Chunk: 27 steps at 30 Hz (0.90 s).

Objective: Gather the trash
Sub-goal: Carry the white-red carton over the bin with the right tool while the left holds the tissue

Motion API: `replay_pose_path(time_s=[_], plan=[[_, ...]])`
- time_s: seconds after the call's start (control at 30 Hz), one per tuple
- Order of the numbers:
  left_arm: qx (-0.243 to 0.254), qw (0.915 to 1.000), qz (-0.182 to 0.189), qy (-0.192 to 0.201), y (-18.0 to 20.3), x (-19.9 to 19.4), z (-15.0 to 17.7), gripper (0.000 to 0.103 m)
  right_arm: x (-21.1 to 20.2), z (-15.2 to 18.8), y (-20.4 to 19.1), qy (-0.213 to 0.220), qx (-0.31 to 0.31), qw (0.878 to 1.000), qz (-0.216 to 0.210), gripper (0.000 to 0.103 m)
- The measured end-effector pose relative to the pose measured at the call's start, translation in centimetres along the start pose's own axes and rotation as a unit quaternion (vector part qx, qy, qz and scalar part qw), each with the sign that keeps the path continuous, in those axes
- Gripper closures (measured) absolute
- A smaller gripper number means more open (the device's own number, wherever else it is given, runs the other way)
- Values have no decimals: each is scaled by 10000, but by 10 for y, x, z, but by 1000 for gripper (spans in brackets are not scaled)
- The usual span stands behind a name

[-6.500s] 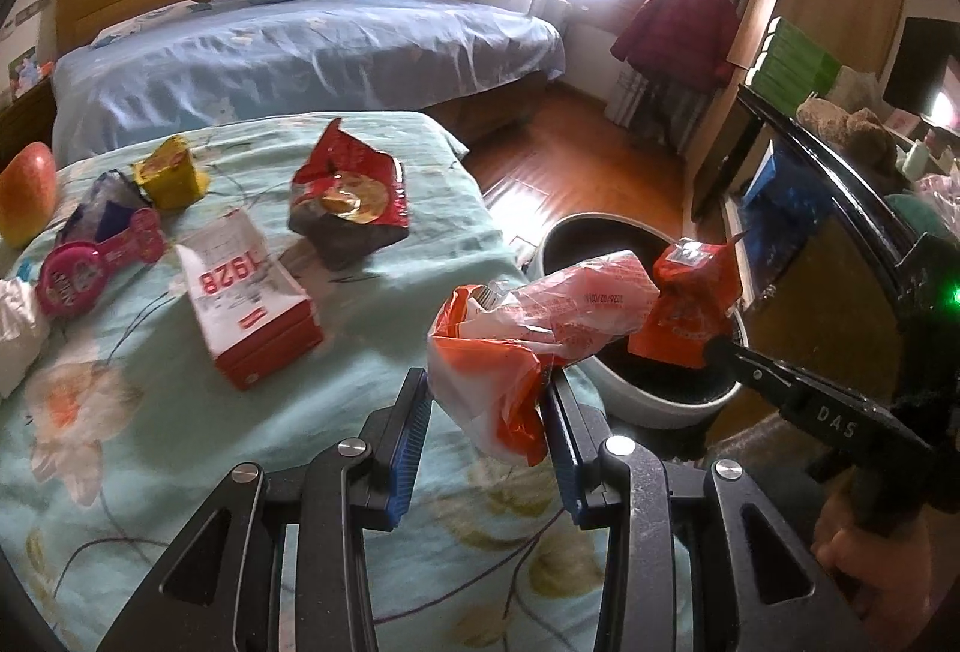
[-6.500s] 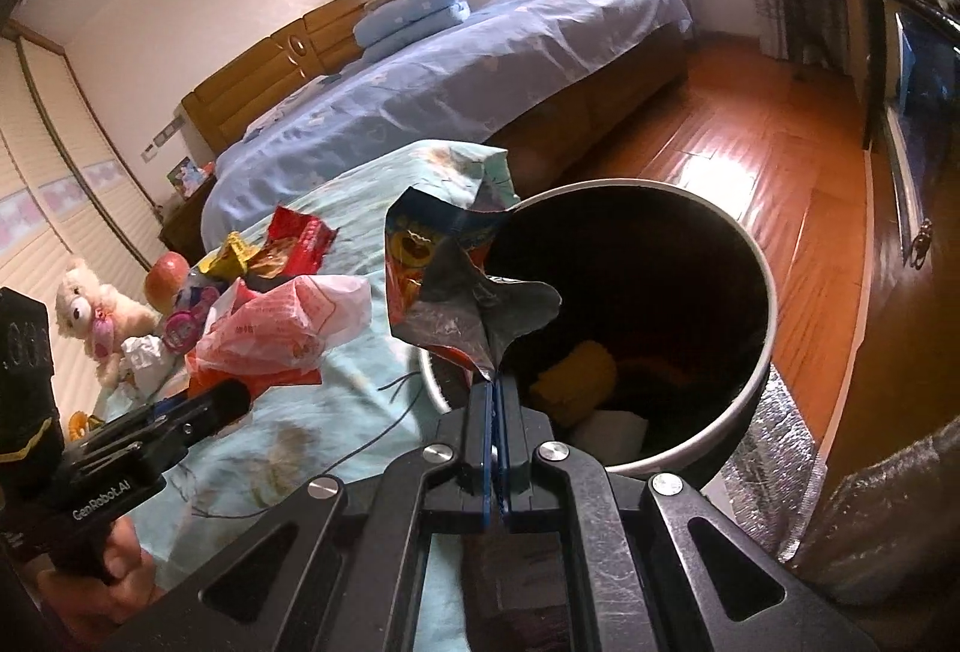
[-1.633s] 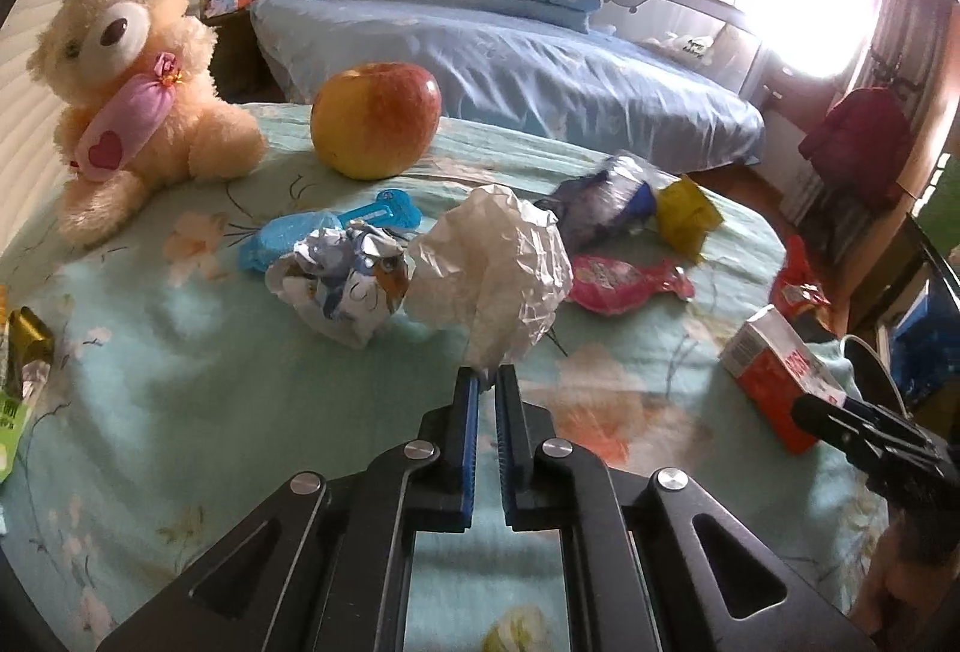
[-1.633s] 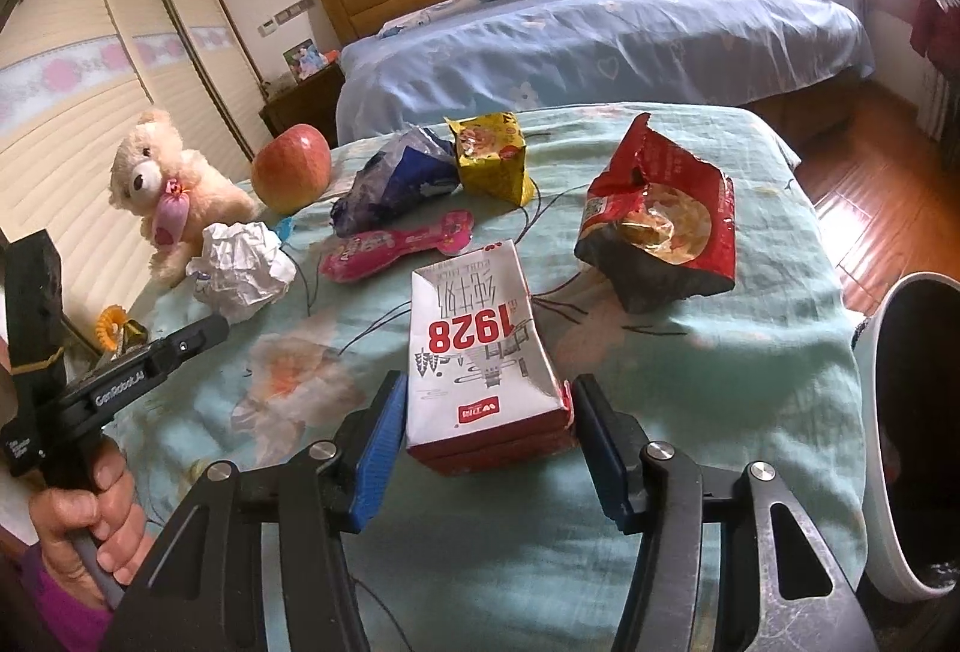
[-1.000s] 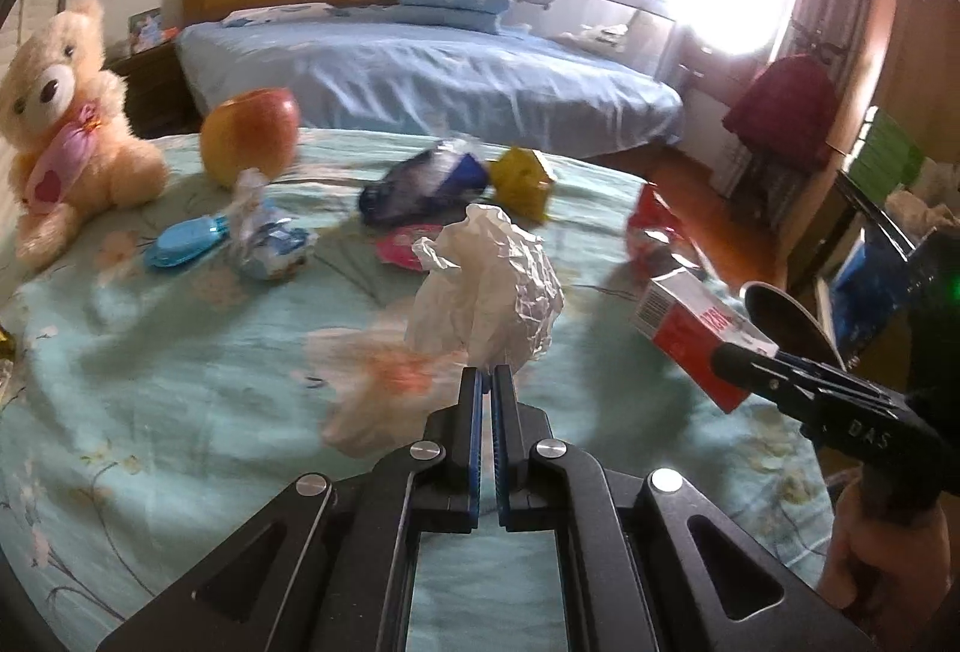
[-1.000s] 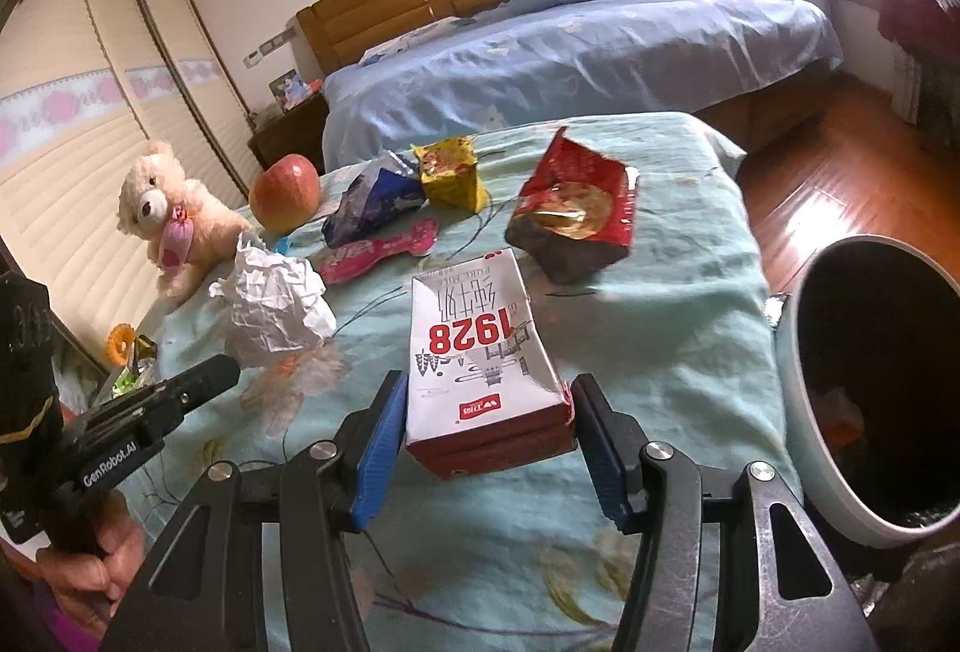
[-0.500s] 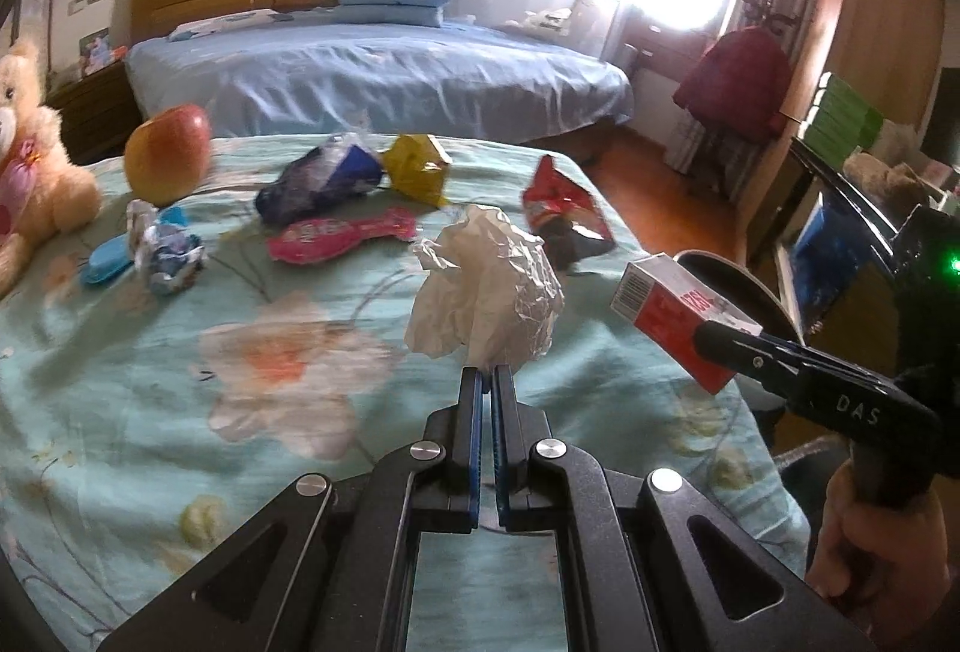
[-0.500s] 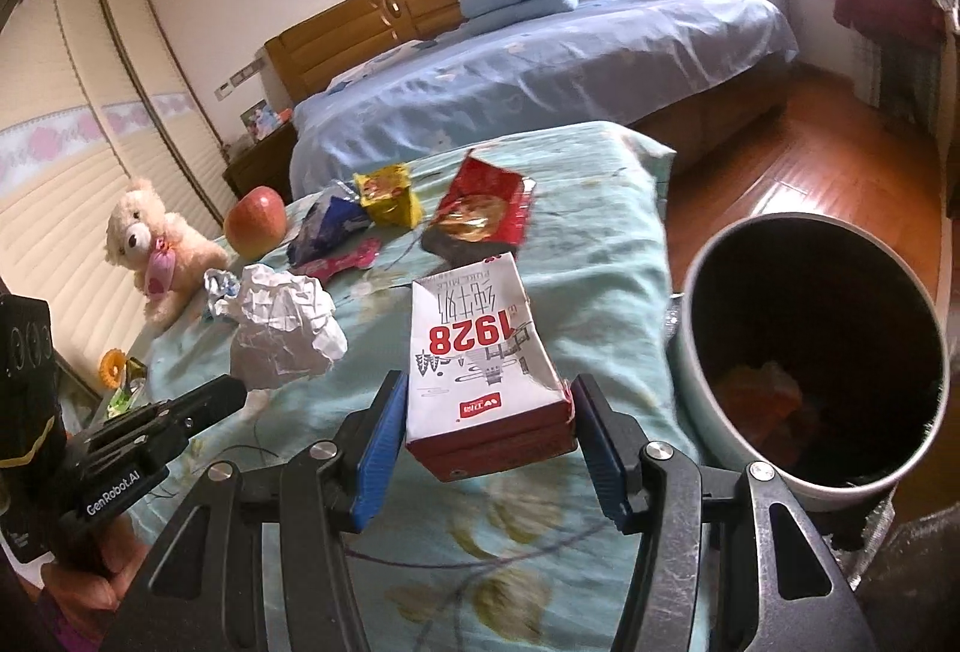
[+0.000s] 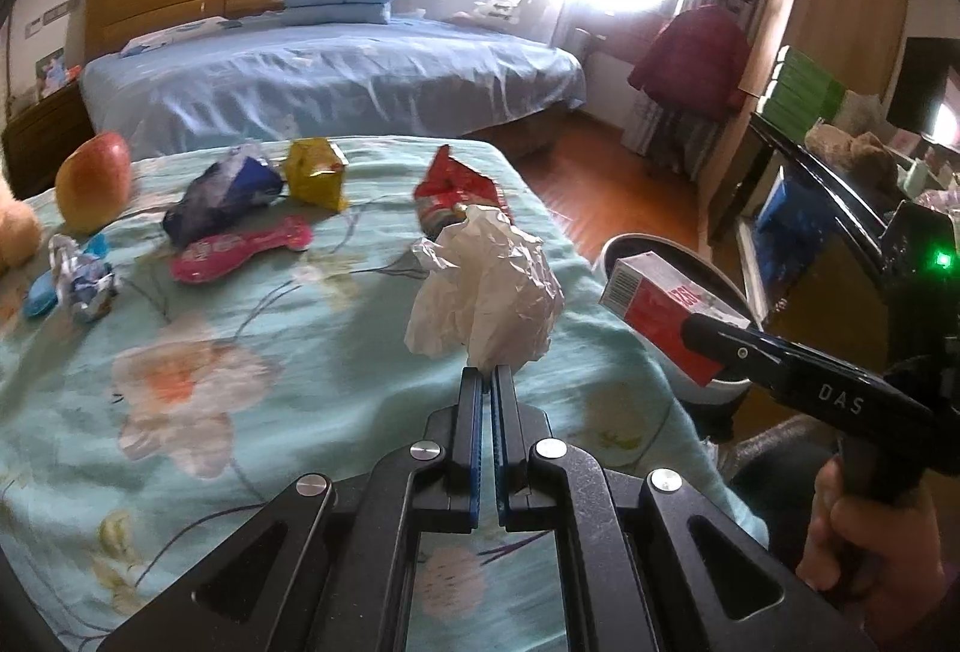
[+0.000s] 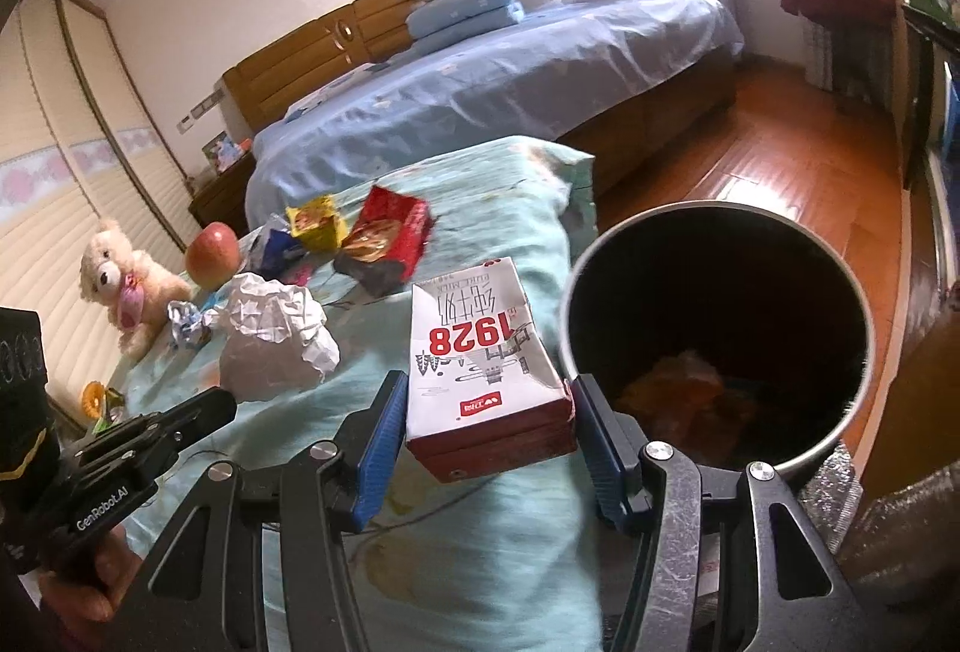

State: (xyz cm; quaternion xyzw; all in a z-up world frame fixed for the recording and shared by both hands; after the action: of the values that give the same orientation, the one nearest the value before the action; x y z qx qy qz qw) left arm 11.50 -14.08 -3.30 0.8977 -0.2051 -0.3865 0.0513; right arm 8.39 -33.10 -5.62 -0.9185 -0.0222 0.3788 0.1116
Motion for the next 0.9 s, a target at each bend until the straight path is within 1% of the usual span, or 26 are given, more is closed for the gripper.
replay_pose_path(time_s=[0.43,0.63,0.9], plan=[[326,9992,223,-106,38,29,-12,102,-16,-2,42,115,275,9991,304,47],[497,9982,286,-153,55,46,-17,102,-18,-4,60,126,391,9982,437,47],[624,9972,342,-246,72,66,-24,102,-17,-5,75,112,477,9972,566,47]])
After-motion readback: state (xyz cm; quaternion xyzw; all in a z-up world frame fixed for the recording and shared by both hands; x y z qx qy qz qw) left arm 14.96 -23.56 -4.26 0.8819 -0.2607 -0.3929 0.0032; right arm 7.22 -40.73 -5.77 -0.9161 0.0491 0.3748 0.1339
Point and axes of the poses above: each gripper's, at about its wrist camera, not at the fingertips, and x roughly the way its jaws point, y to its right, z to its underside, the point moved 2 cm from there along x, roughly the way its jaws point, and after that the axes turned 2 degrees about -x, right-handed, at the moved point
